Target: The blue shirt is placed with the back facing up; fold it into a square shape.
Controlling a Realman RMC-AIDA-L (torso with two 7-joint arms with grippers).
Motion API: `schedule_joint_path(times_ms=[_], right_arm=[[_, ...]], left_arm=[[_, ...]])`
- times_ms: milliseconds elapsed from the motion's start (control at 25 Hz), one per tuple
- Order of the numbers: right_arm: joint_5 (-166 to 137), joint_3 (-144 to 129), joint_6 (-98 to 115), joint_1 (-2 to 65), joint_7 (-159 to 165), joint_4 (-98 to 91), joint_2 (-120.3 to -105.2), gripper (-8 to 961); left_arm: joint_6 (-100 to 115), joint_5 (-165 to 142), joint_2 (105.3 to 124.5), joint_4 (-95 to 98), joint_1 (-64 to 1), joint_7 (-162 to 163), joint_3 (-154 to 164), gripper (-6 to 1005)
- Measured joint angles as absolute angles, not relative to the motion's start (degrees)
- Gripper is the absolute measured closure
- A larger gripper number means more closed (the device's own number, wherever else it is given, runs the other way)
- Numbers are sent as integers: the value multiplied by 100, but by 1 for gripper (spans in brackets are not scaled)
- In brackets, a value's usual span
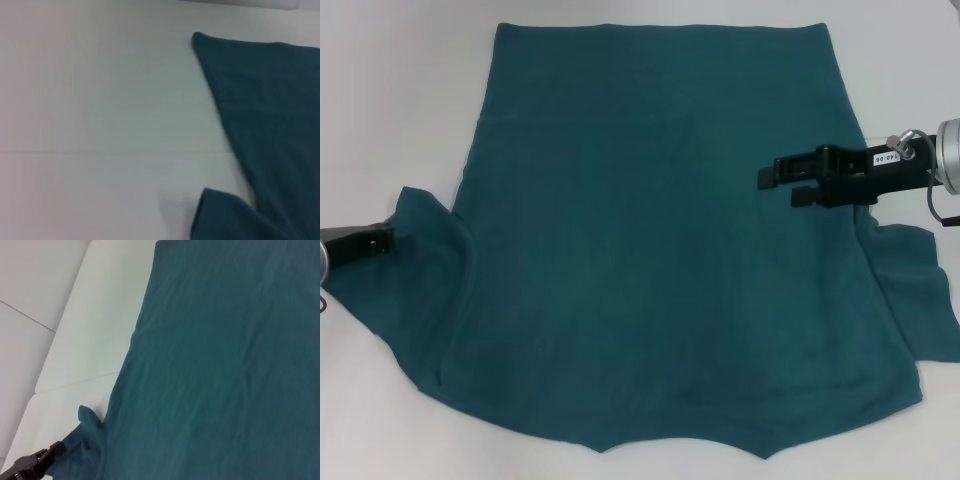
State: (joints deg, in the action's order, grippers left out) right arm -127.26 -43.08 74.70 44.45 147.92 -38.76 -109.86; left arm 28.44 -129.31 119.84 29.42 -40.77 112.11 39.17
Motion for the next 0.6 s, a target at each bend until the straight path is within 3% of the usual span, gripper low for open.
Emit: schedule_joint_path(times_ms=[600], right_arm=[[-12726,-4307,7468,4448,14773,-3875,-10977,209]], left_arm=[[4625,-14202,12003,4549,-3831,12892,4071,1000]])
